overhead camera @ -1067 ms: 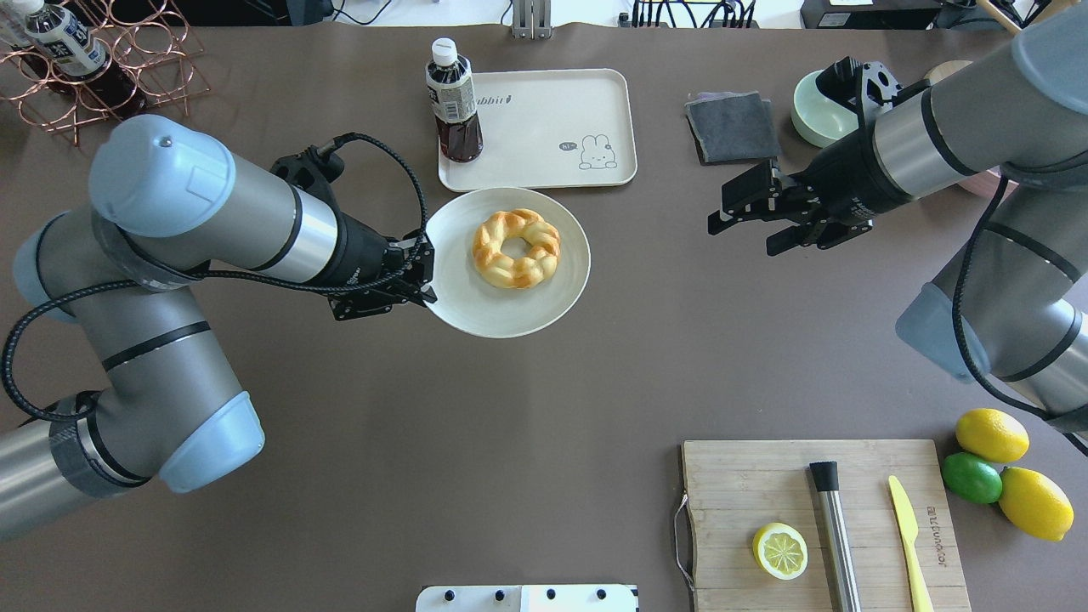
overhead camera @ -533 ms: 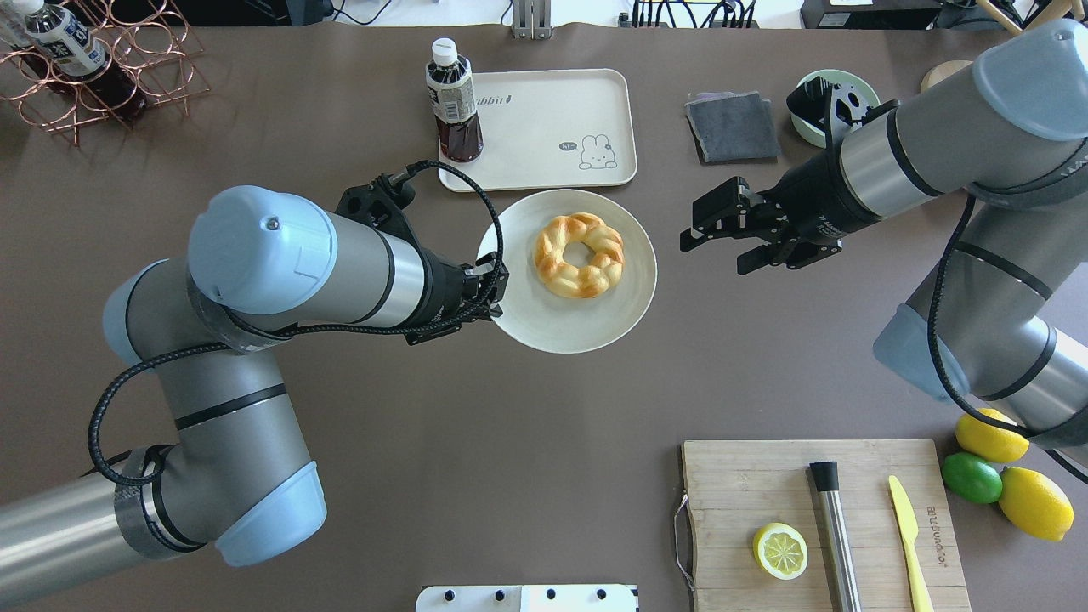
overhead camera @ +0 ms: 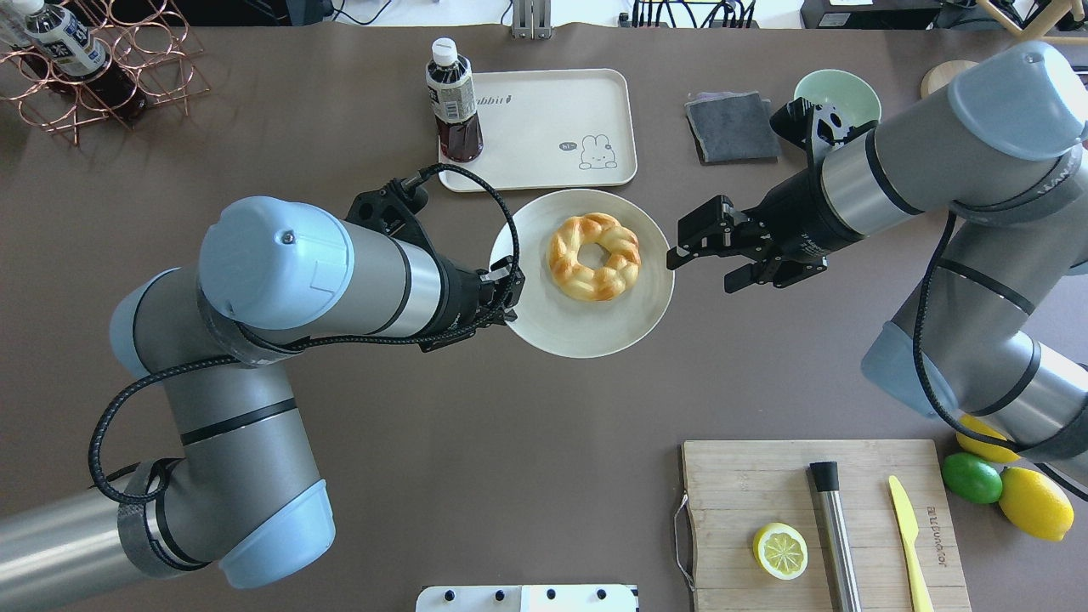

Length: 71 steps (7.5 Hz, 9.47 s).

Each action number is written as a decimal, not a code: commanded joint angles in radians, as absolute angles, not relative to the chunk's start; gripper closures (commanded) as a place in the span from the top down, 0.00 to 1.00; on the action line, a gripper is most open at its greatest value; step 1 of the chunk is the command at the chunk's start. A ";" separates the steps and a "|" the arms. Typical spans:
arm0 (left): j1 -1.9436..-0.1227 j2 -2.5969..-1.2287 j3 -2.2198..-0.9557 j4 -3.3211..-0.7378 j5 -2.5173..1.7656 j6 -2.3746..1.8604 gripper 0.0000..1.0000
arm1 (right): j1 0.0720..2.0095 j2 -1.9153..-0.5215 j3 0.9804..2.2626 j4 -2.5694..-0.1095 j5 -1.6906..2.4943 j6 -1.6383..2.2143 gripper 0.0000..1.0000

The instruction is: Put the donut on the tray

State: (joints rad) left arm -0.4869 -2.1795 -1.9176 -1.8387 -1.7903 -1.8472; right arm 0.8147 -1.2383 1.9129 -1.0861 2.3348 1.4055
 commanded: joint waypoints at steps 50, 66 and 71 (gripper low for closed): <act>-1.112 -1.442 -2.106 -1.738 -2.295 -0.594 0.97 | 1.151 -1.023 1.308 -1.243 2.336 0.931 1.00; -1.583 -1.394 -1.803 -1.594 -2.295 0.224 0.97 | 1.557 -1.503 1.592 -1.634 2.341 -0.169 1.00; -1.628 -1.391 -1.749 -1.611 -2.286 0.224 0.97 | 1.594 -1.568 1.681 -1.638 2.341 -0.189 1.00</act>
State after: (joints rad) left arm -1.6214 -1.3918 -1.7653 -1.6083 -2.2938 0.2246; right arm 1.5931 -1.5625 1.6588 -1.6373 2.3412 -0.1899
